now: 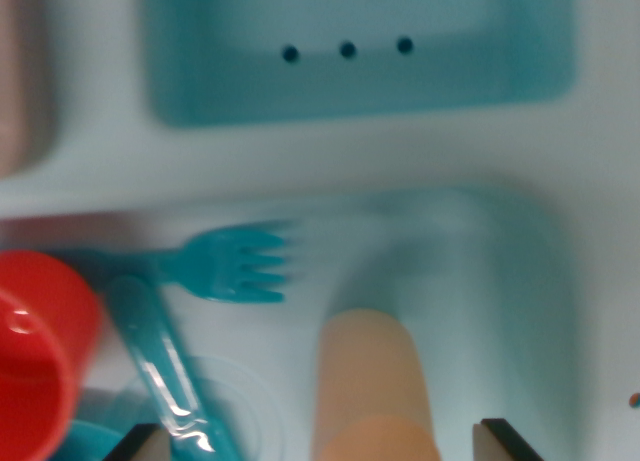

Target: Pick detergent from the sink

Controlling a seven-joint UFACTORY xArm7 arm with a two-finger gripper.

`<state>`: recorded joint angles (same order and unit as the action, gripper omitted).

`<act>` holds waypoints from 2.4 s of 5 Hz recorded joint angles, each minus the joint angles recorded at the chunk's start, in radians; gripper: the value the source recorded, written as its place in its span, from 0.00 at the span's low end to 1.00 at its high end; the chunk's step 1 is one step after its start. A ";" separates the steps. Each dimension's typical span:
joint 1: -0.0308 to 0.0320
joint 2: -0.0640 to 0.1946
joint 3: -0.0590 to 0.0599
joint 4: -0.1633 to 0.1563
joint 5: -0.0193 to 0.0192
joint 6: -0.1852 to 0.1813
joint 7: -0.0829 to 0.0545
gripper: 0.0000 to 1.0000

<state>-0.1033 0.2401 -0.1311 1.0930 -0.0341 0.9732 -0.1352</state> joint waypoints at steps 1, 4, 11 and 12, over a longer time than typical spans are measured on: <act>-0.0053 0.008 -0.004 -0.017 -0.0004 -0.021 -0.004 0.00; -0.0091 0.013 -0.007 -0.029 -0.0007 -0.037 -0.006 0.00; -0.0108 0.015 -0.009 -0.035 -0.0009 -0.044 -0.008 1.00; -0.0108 0.015 -0.009 -0.035 -0.0009 -0.044 -0.008 1.00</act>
<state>-0.1141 0.2554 -0.1400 1.0579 -0.0350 0.9296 -0.1427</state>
